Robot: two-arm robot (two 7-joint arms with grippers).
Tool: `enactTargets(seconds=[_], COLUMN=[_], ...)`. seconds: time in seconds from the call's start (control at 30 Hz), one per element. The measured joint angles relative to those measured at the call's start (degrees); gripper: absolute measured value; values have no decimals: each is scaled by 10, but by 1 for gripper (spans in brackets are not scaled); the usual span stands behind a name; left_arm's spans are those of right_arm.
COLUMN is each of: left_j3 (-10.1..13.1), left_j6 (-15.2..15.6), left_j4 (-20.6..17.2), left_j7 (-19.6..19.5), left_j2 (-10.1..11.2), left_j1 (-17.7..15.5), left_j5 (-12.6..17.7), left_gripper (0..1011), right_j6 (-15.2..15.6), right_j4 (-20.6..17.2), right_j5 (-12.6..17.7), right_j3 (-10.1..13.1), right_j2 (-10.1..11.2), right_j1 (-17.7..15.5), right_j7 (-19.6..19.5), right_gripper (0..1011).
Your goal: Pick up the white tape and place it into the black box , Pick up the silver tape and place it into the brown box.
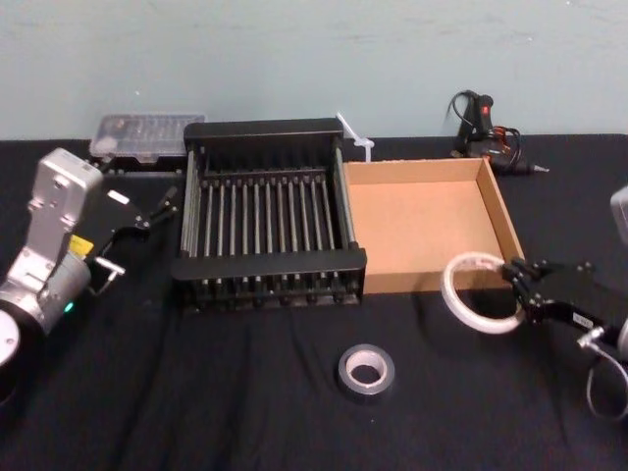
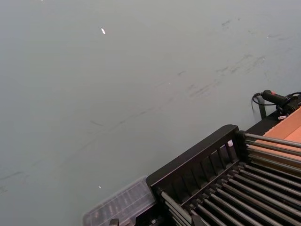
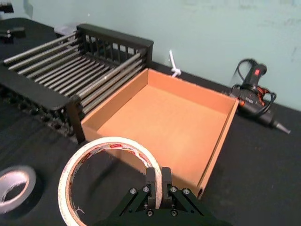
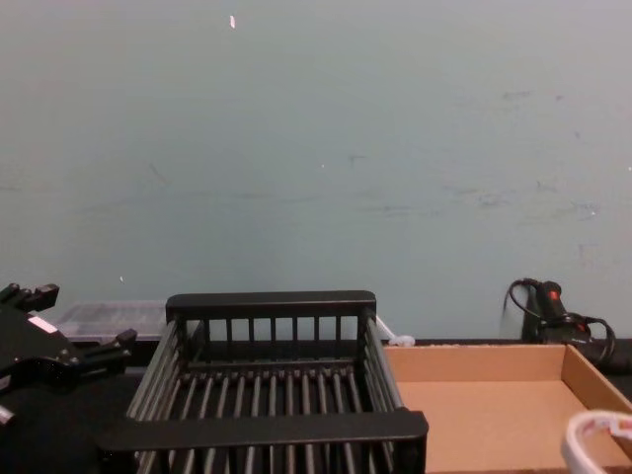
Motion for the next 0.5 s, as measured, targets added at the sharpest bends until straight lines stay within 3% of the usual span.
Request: enactTargets(seconds=[0.5], left_j3=[0], left_j6=[0], left_j4=[0], left_j7=[0], left_j2=[0], left_j1=[0], left_j5=[0], left_gripper=[1001], right_j6=[-6], right_j4=[59], right_j5=[-36], right_j3=[-46], right_j2=[-33], right_j1=[106], right_j7=[2], right_gripper=[79])
